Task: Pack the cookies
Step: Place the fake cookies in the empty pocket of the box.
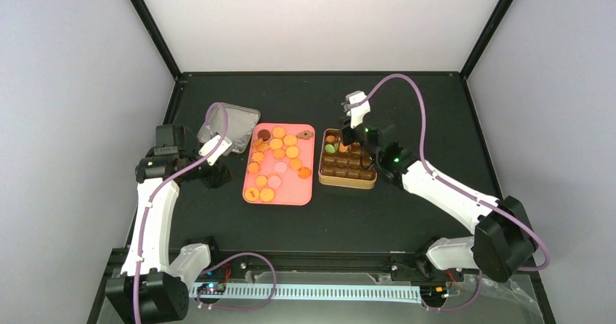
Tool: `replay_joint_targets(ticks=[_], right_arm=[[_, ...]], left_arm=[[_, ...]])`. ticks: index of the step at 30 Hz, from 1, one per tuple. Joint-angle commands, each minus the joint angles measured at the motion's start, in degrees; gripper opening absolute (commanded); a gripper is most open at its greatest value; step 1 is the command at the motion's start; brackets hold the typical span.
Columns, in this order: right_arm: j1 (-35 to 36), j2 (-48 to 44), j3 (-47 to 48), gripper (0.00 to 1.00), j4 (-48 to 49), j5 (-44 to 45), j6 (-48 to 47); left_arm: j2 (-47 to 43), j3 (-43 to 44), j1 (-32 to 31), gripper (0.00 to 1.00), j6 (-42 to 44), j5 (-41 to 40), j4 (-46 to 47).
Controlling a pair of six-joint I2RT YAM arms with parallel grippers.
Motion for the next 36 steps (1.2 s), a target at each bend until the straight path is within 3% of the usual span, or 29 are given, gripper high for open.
replay_joint_targets(ticks=[1,10,20,25,36], right_arm=[[-0.61,1.19,0.77,0.12,2.8,-0.36,0.36],[-1.22,0.9,0.75,0.29,2.52,-1.0,0.68],[-1.23,-2.21,0.3,0.33,1.36,-0.88,0.39],[-1.22,-3.22,0.82,0.31,1.46,0.04,-0.55],[-1.33,-2.32,4.54,0.1,0.29,0.47,-0.85]], left_arm=[[-0.18,1.55,0.44,0.61,1.09,1.54,-1.48],[-0.18,1.69,0.48,0.61,1.13,1.75,-1.57],[-0.18,2.05,0.5,0.61,1.28,2.47,-1.57],[-0.23,2.09,0.44,0.61,1.32,2.45,-1.57],[-0.62,1.55,0.5,0.61,1.76,3.04,-1.82]])
